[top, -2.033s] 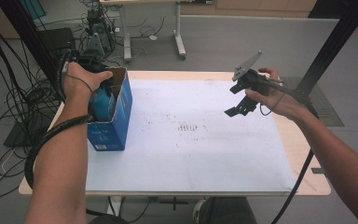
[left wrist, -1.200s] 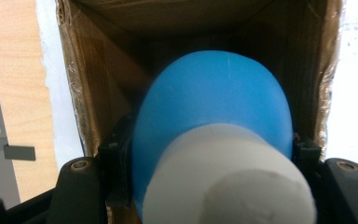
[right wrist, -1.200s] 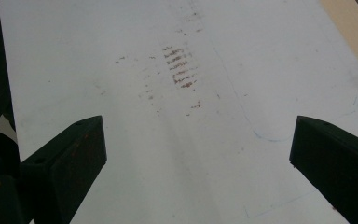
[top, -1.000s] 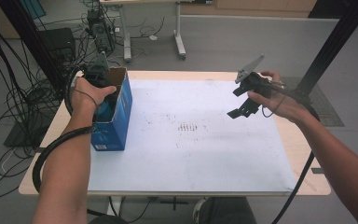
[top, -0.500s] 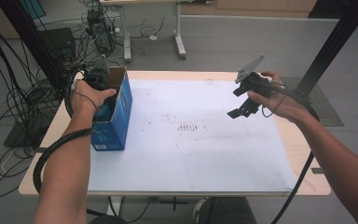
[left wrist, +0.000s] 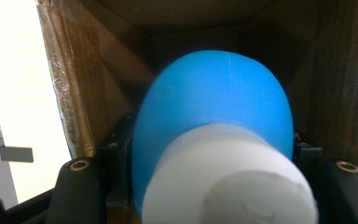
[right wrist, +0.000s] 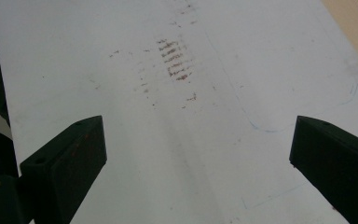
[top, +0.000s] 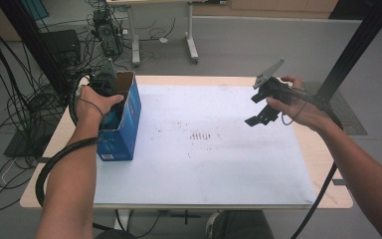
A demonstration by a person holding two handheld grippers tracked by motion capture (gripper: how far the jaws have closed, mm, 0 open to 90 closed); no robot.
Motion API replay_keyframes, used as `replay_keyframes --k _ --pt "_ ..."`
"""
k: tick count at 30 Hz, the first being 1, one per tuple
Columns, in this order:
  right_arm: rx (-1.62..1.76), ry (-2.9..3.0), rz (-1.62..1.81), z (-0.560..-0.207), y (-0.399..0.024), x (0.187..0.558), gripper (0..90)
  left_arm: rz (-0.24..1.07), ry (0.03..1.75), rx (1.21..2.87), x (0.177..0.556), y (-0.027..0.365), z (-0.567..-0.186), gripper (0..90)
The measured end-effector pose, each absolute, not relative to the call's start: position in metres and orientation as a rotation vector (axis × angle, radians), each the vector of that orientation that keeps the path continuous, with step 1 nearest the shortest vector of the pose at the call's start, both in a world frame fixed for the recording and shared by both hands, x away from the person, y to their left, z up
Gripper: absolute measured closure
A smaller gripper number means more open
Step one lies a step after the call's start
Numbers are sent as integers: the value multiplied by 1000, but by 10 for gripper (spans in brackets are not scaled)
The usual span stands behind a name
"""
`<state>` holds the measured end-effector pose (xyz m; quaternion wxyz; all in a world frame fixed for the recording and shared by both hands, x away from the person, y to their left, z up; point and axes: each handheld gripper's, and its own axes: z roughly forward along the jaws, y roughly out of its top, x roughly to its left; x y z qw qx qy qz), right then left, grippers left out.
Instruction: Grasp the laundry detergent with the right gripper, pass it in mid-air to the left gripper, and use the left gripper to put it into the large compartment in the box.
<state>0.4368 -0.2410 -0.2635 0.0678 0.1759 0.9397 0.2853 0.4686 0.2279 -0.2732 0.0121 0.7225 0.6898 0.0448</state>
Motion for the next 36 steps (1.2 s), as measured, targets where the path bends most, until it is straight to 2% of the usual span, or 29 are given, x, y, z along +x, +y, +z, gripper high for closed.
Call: replay_keyframes --k 36 --pt "533 2830 846 -262 -243 436 38 141 2149 2240 468 230 -274 361"
